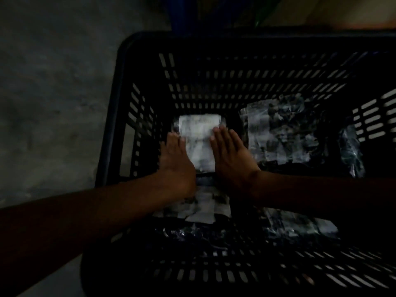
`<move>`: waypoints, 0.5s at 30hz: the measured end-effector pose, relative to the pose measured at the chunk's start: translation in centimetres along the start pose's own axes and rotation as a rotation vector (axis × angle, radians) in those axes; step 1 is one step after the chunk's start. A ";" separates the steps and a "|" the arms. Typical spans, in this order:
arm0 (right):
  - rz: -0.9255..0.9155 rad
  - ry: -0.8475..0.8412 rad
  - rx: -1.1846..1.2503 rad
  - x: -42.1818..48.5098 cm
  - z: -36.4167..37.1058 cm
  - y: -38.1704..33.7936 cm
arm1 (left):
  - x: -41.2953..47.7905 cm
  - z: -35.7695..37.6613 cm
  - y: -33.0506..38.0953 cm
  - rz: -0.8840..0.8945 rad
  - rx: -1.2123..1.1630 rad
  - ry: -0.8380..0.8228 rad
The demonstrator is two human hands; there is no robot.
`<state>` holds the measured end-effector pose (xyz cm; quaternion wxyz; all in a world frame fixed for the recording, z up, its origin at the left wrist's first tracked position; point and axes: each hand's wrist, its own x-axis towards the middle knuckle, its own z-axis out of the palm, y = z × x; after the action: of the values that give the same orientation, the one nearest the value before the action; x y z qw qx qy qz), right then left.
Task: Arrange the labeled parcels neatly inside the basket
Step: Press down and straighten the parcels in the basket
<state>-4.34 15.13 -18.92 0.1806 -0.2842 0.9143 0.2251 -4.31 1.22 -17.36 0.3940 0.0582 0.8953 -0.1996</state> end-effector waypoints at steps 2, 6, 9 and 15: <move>-0.037 0.028 -0.152 0.3 0.7 -0.2 | 0.7 0.5 1.0 -0.034 0.141 0.023; -0.134 0.075 -0.343 0.4 0.9 -1.5 | 1.9 1.5 2.7 -0.154 0.202 0.048; -0.103 0.165 -0.313 -0.1 0.7 -2.2 | 1.8 1.8 3.4 -0.237 0.163 0.096; -0.017 0.000 0.067 -0.3 -0.4 -1.1 | 0.7 1.4 2.0 -0.149 -0.277 0.181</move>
<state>-3.52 14.31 -18.78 0.1920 -0.2857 0.9188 0.1930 -3.26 2.46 -19.38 0.3003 -0.0452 0.9478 -0.0970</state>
